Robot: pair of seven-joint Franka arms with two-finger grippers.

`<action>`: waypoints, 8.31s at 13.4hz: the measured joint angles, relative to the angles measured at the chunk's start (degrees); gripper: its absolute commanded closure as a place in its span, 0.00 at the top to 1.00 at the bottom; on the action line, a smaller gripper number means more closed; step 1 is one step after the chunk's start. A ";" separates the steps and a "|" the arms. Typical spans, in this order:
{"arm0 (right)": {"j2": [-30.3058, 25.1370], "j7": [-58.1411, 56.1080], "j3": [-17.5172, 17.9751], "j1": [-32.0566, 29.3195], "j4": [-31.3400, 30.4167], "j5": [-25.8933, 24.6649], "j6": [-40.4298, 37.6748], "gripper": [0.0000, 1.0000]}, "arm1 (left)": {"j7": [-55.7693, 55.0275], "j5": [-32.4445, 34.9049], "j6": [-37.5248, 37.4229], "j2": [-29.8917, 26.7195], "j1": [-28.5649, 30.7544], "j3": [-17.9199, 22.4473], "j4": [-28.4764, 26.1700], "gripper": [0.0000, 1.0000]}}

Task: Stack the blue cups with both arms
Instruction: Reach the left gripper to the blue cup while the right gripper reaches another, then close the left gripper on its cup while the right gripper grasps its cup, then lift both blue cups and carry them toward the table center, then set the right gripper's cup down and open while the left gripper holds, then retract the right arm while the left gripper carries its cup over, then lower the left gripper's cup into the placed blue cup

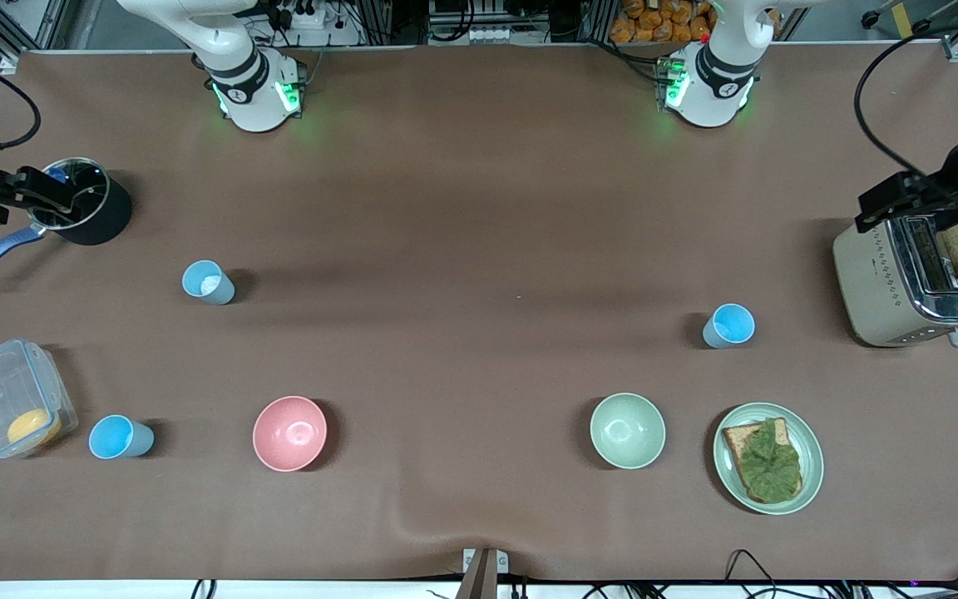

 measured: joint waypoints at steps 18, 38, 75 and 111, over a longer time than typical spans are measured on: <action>11.07 -0.69 -0.03 5.29 -11.69 -1.53 14.94 1.00 | -0.01 0.00 43.25 14.26 0.97 -0.02 -31.94 1.00; 12.91 -0.70 -0.08 5.30 -40.76 -1.55 44.11 0.00 | -0.90 -0.83 42.94 18.48 -1.03 -0.22 -27.18 0.00; 30.10 44.64 -1.54 32.14 11.21 12.87 12.14 1.00 | -22.46 -10.86 12.11 14.64 -17.09 -5.09 2.65 0.00; -1.82 4.37 -2.11 2.52 -0.28 -1.97 3.03 1.00 | -51.80 -7.95 32.66 29.92 -41.58 -5.12 5.01 0.00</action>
